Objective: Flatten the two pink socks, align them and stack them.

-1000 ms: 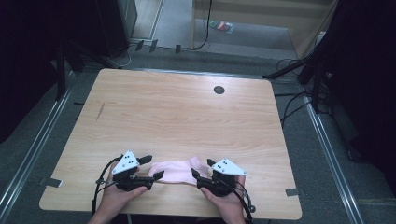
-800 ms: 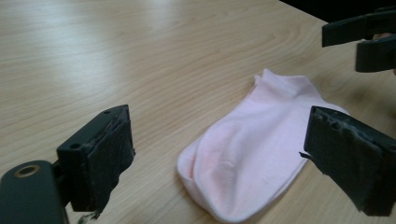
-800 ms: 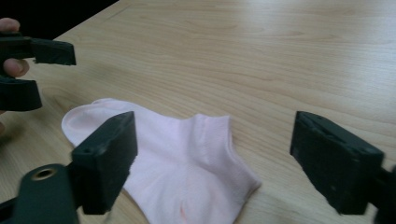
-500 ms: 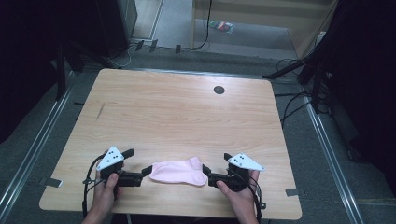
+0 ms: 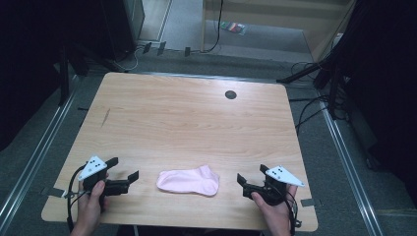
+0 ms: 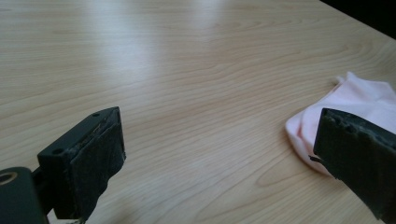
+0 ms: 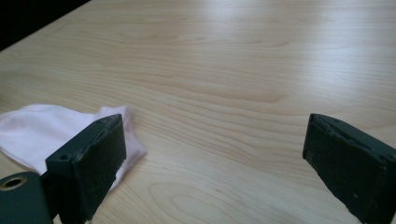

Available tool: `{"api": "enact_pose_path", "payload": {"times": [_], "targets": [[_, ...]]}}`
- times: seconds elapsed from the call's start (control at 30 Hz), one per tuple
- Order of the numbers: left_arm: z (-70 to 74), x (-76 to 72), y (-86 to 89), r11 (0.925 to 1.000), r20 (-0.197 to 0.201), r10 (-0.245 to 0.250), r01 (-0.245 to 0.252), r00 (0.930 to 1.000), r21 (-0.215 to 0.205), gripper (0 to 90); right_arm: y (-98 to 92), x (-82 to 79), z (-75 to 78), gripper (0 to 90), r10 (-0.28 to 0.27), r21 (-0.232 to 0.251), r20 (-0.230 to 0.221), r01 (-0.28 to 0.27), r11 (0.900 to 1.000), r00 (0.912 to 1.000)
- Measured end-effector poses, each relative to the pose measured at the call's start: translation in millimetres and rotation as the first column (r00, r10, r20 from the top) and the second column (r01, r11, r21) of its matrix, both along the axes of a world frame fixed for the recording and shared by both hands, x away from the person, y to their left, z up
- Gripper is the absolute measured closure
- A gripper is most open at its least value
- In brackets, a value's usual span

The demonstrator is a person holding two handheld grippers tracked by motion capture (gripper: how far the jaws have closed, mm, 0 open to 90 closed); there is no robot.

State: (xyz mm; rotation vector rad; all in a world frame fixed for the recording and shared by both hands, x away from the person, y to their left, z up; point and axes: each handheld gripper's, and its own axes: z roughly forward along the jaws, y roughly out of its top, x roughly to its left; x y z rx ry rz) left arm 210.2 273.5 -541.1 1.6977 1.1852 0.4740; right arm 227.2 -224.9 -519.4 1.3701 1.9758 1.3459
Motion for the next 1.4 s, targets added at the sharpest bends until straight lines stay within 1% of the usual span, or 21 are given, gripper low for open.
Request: {"api": "enact_pose_path", "payload": {"times": [0.07,0.13,0.2,0.3,0.43,0.57,0.63,0.7,0.73,0.87,0.9,0.97,1.0,1.03,1.07,1.1,1.17,1.23,1.27,1.33,1.4], "targets": [[-1.0,-2.1,3.9,0.9998,0.003,0.018,-0.018,0.9998,0.008,2.0,-7.8,-0.5,-1.7,6.1,-0.016,-0.006,-0.005,0.016,1.000,0.9999],[-1.7,-3.9,9.0,0.9992,0.001,0.029,-0.029,0.9996,0.028,2.0,-14.4,-1.5,-2.6,6.1,-0.032,-0.007,-0.016,0.032,0.999,0.9993],[-2.6,-5.5,14.9,0.9987,0.001,0.047,-0.047,0.9989,0.019,2.0,-22.7,-2.6,-3.9,6.1,-0.048,-0.014,-0.017,0.048,0.999,0.9987],[-3.2,-7.7,23.6,0.9975,-0.001,0.063,-0.063,0.9980,0.032,2.0,-33.5,-4.1,-6.1,6.2,-0.069,-0.019,-0.025,0.069,0.997,0.9973],[-4.3,-11.5,31.7,0.9953,-0.001,0.088,-0.088,0.9961,0.040,1.9,-47.3,-5.4,-10.1,6.1,-0.094,-0.034,-0.036,0.093,0.995,0.9949],[-5.7,-13.4,37.2,0.9921,-0.003,0.107,-0.106,0.9943,0.066,1.9,-57.3,-6.3,-14.1,5.5,-0.104,-0.066,-0.049,0.101,0.993,0.9933],[-6.1,-14.7,39.9,0.9902,-0.001,0.113,-0.112,0.9936,0.083,1.9,-62.9,-6.6,-16.6,4.7,-0.117,-0.061,-0.068,0.113,0.992,0.9909],[-6.3,-16.2,44.7,0.9885,0.004,0.122,-0.122,0.9926,0.090,1.9,-68.6,-7.5,-18.7,4.3,-0.130,-0.071,-0.073,0.125,0.990,0.9888],[-6.5,-16.6,47.7,0.9880,0.006,0.128,-0.128,0.9918,0.086,1.9,-71.6,-7.7,-19.7,4.0,-0.136,-0.073,-0.075,0.131,0.989,0.9879],[-7.5,-17.6,60.9,0.9833,0.007,0.165,-0.165,0.9864,0.078,1.9,-86.0,-8.7,-23.8,3.2,-0.154,-0.082,-0.080,0.147,0.986,0.9848],[-7.6,-17.7,64.0,0.9816,0.010,0.173,-0.174,0.9848,0.080,1.9,-88.9,-9.4,-24.3,3.2,-0.164,-0.082,-0.089,0.157,0.984,0.9825],[-7.9,-17.6,70.1,0.9781,0.011,0.193,-0.193,0.9812,0.078,1.9,-95.7,-10.2,-25.0,3.1,-0.172,-0.081,-0.086,0.165,0.983,0.9814],[-7.8,-17.6,71.6,0.9761,0.012,0.201,-0.201,0.9796,0.083,1.9,-99.5,-10.9,-25.0,3.1,-0.181,-0.080,-0.087,0.174,0.981,0.9795],[-7.4,-17.3,73.1,0.9726,0.018,0.209,-0.209,0.9778,0.101,1.9,-102.0,-11.3,-25.0,3.1,-0.184,-0.081,-0.087,0.177,0.981,0.9791],[-7.0,-16.8,74.2,0.9689,0.027,0.216,-0.217,0.9761,0.118,1.9,-105.2,-11.6,-25.0,3.1,-0.191,-0.079,-0.086,0.185,0.980,0.9778],[-7.1,-15.8,75.2,0.9669,0.038,0.221,-0.224,0.9746,0.123,1.9,-108.7,-11.4,-24.8,3.3,-0.195,-0.071,-0.085,0.190,0.979,0.9770],[-7.9,-13.0,78.3,0.9676,0.034,0.222,-0.224,0.9745,0.116,1.7,-115.2,-10.3,-24.8,3.9,-0.214,-0.056,-0.084,0.209,0.976,0.9733],[-9.0,-11.4,78.7,0.9669,0.030,0.228,-0.230,0.9731,0.110,1.5,-118.2,-9.2,-25.5,4.3,-0.225,-0.055,-0.088,0.221,0.974,0.9703],[-9.3,-10.8,79.0,0.9675,0.029,0.225,-0.227,0.9739,0.112,1.5,-119.3,-8.3,-26.3,4.4,-0.231,-0.058,-0.089,0.227,0.972,0.9688],[-10.2,-10.3,79.2,0.9689,0.027,0.224,-0.226,0.9742,0.102,1.5,-120.6,-7.3,-26.5,5.3,-0.240,-0.051,-0.103,0.236,0.970,0.9652],[-10.2,-10.2,80.5,0.9716,0.025,0.218,-0.220,0.9755,0.087,1.5,-121.6,-6.6,-26.8,7.0,-0.249,-0.047,-0.106,0.245,0.968,0.9628]]}}
